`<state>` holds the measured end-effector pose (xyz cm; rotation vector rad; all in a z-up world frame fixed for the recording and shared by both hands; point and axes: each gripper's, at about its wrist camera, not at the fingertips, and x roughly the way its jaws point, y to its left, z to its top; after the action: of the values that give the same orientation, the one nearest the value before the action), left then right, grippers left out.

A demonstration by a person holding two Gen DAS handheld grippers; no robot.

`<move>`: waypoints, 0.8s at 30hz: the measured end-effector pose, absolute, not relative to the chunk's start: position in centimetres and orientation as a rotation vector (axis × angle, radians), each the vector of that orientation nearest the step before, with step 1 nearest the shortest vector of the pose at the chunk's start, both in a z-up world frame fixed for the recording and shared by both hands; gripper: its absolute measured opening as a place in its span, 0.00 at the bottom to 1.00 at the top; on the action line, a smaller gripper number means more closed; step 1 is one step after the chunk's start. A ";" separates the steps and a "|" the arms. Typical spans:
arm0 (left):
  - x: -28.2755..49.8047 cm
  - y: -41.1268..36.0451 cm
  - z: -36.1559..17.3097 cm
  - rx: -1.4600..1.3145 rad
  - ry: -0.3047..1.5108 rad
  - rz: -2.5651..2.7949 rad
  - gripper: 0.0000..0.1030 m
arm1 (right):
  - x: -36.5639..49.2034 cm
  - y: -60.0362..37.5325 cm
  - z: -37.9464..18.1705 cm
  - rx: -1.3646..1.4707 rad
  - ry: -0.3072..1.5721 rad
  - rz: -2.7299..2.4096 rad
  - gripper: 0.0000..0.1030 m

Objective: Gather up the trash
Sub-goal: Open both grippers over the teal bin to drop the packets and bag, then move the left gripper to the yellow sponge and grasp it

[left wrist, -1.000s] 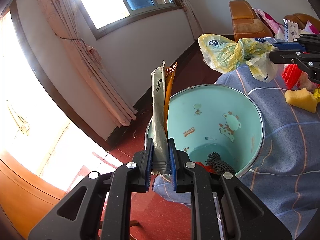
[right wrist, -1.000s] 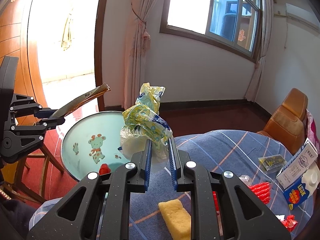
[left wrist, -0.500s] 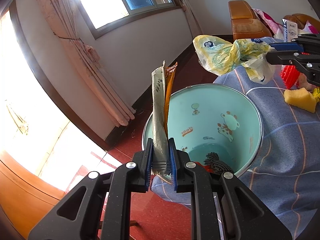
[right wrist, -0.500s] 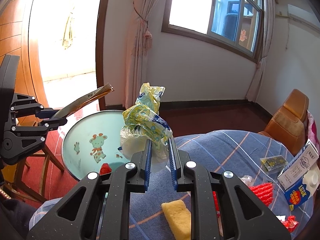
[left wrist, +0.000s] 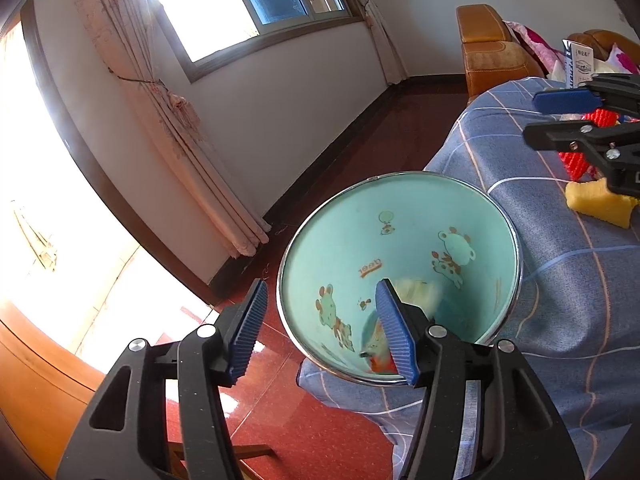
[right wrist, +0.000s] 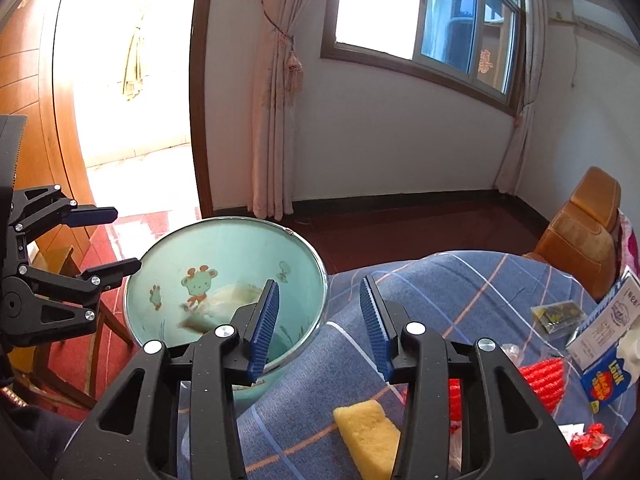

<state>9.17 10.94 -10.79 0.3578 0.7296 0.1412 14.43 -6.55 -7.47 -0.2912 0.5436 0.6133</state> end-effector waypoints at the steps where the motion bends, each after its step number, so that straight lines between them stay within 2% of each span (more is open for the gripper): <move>1: 9.2 10.9 -10.8 0.357 0.729 0.142 0.55 | 14.3 -6.9 -7.3 -0.284 0.541 0.604 0.43; 7: 9.1 10.3 -10.6 0.331 0.711 0.133 0.62 | 13.0 -10.8 -5.9 -0.237 0.532 0.486 0.46; 12: 8.9 8.1 -11.0 0.310 0.711 0.067 0.62 | 9.5 -18.6 -5.7 -0.168 0.525 0.301 0.54; 19: 8.6 1.7 -11.5 0.328 0.719 -0.106 0.62 | 5.8 -30.7 -9.2 -0.006 0.617 0.029 0.55; 24: 8.9 -3.1 -11.1 0.330 0.693 -0.233 0.62 | 3.7 -34.9 -11.5 0.066 0.647 -0.066 0.55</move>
<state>8.94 -3.10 -11.06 0.3296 0.6935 -0.2327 3.68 -34.95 -11.47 0.0658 0.6475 -0.0655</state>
